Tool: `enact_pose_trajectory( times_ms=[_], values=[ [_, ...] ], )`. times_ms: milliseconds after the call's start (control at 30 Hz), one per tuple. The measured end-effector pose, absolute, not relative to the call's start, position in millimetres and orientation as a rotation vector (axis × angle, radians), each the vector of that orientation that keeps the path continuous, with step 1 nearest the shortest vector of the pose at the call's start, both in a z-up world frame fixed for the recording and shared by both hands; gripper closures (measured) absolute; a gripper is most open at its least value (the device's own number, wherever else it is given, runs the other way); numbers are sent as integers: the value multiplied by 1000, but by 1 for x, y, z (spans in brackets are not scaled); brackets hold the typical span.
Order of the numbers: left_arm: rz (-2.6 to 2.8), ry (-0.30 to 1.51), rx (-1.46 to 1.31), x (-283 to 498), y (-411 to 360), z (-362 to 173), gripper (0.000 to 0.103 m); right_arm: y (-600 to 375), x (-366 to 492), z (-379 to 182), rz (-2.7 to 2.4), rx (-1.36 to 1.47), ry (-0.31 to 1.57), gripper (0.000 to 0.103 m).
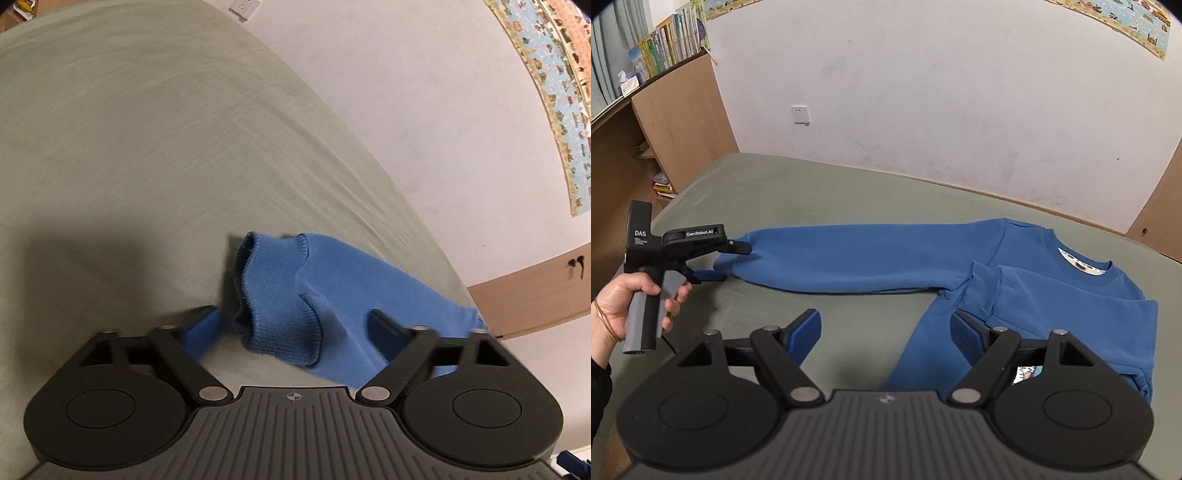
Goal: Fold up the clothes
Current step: 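Move the left gripper to the other sleeve cuff and close on it, then lift the cuff with the left gripper and fold the sleeve across the body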
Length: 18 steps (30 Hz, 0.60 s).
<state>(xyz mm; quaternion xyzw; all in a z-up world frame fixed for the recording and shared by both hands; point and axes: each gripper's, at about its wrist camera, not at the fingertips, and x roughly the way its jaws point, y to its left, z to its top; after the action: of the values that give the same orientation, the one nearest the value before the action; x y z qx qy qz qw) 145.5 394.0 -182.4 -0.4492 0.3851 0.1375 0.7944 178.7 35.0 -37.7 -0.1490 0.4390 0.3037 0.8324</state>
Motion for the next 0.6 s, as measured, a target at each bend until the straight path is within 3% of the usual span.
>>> enact_pose_trajectory(
  times_ms=[33,67,233,600],
  values=[
    [285,834,-969,145,392,-183,55,34,179,-38,642,-313,933,24],
    [267,848,-980,148,391,-185,62,33,180,-37,641,-310,935,24],
    [242,859,-939,150,381,-182,79,33,179,-37,646,-328,941,24],
    [193,821,-697,157,347,-133,83,24,183,-29,643,-321,925,24]
  ],
)
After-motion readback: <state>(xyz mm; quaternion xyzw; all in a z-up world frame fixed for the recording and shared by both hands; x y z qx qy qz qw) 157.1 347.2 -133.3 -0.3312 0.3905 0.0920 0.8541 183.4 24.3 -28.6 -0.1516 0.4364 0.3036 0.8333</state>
